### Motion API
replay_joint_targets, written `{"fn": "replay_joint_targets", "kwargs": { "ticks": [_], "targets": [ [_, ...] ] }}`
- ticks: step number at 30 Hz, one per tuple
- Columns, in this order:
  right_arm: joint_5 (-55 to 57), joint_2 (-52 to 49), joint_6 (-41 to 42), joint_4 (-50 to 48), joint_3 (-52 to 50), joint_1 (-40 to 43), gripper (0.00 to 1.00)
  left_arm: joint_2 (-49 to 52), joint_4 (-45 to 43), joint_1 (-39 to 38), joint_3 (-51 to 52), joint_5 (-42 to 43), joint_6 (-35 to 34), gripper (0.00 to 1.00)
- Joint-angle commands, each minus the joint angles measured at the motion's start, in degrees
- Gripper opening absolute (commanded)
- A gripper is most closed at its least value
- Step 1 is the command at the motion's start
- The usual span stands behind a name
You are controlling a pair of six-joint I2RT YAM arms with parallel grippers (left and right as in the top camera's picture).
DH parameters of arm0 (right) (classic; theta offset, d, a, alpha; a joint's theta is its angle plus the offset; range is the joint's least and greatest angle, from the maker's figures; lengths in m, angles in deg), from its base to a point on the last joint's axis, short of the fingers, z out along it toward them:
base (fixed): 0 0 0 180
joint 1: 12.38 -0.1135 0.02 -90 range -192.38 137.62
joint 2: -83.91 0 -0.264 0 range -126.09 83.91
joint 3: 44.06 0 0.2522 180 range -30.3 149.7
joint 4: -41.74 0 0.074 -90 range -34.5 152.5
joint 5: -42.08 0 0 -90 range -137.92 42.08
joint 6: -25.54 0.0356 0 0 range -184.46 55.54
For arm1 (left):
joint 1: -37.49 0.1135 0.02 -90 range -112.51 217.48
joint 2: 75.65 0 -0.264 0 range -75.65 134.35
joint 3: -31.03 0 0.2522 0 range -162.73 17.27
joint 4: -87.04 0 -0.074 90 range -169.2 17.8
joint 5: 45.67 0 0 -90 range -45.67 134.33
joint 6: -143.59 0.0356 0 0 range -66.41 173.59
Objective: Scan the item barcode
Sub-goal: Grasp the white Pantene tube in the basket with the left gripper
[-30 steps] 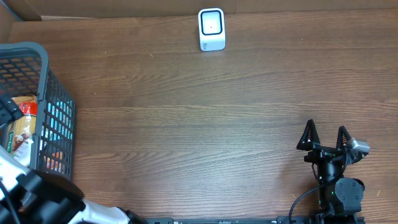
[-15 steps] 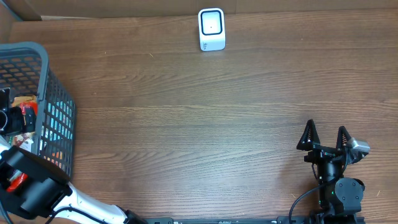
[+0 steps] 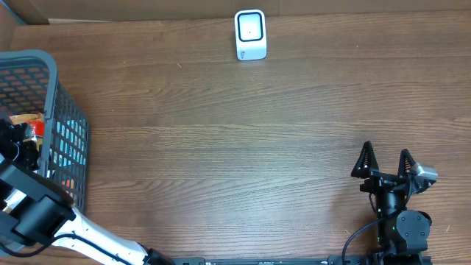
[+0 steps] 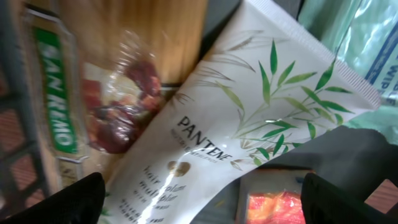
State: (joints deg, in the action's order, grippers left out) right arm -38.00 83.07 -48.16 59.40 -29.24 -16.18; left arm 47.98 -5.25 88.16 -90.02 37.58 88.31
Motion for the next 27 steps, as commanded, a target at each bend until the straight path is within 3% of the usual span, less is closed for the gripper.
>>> {"fn": "replay_joint_targets", "kwargs": {
  "ticks": [1,12,19,20,26,27],
  "targets": [
    [0.5,0.7,0.1,-0.3,-0.6,0.0,1.0,1.3,1.0,0.2,-0.7,-1.0,-0.3,0.9],
    [0.5,0.7,0.1,-0.3,-0.6,0.0,1.0,1.4,-0.6,0.3,3.2,-2.9,-3.5,0.88],
    [0.5,0.7,0.1,-0.3,-0.6,0.0,1.0,1.4,-4.0,0.2,8.1,-2.9,-6.3,0.72],
    [0.5,0.7,0.1,-0.3,-0.6,0.0,1.0,1.4,-4.1,0.2,8.3,-2.9,-6.7,0.67],
    [0.5,0.7,0.1,-0.3,-0.6,0.0,1.0,1.4,-5.0,0.1,8.4,-2.9,-11.2,0.08],
    [0.5,0.7,0.1,-0.3,-0.6,0.0,1.0,1.4,-5.0,0.0,8.4,-2.8,-11.9,0.04]
  ]
}}
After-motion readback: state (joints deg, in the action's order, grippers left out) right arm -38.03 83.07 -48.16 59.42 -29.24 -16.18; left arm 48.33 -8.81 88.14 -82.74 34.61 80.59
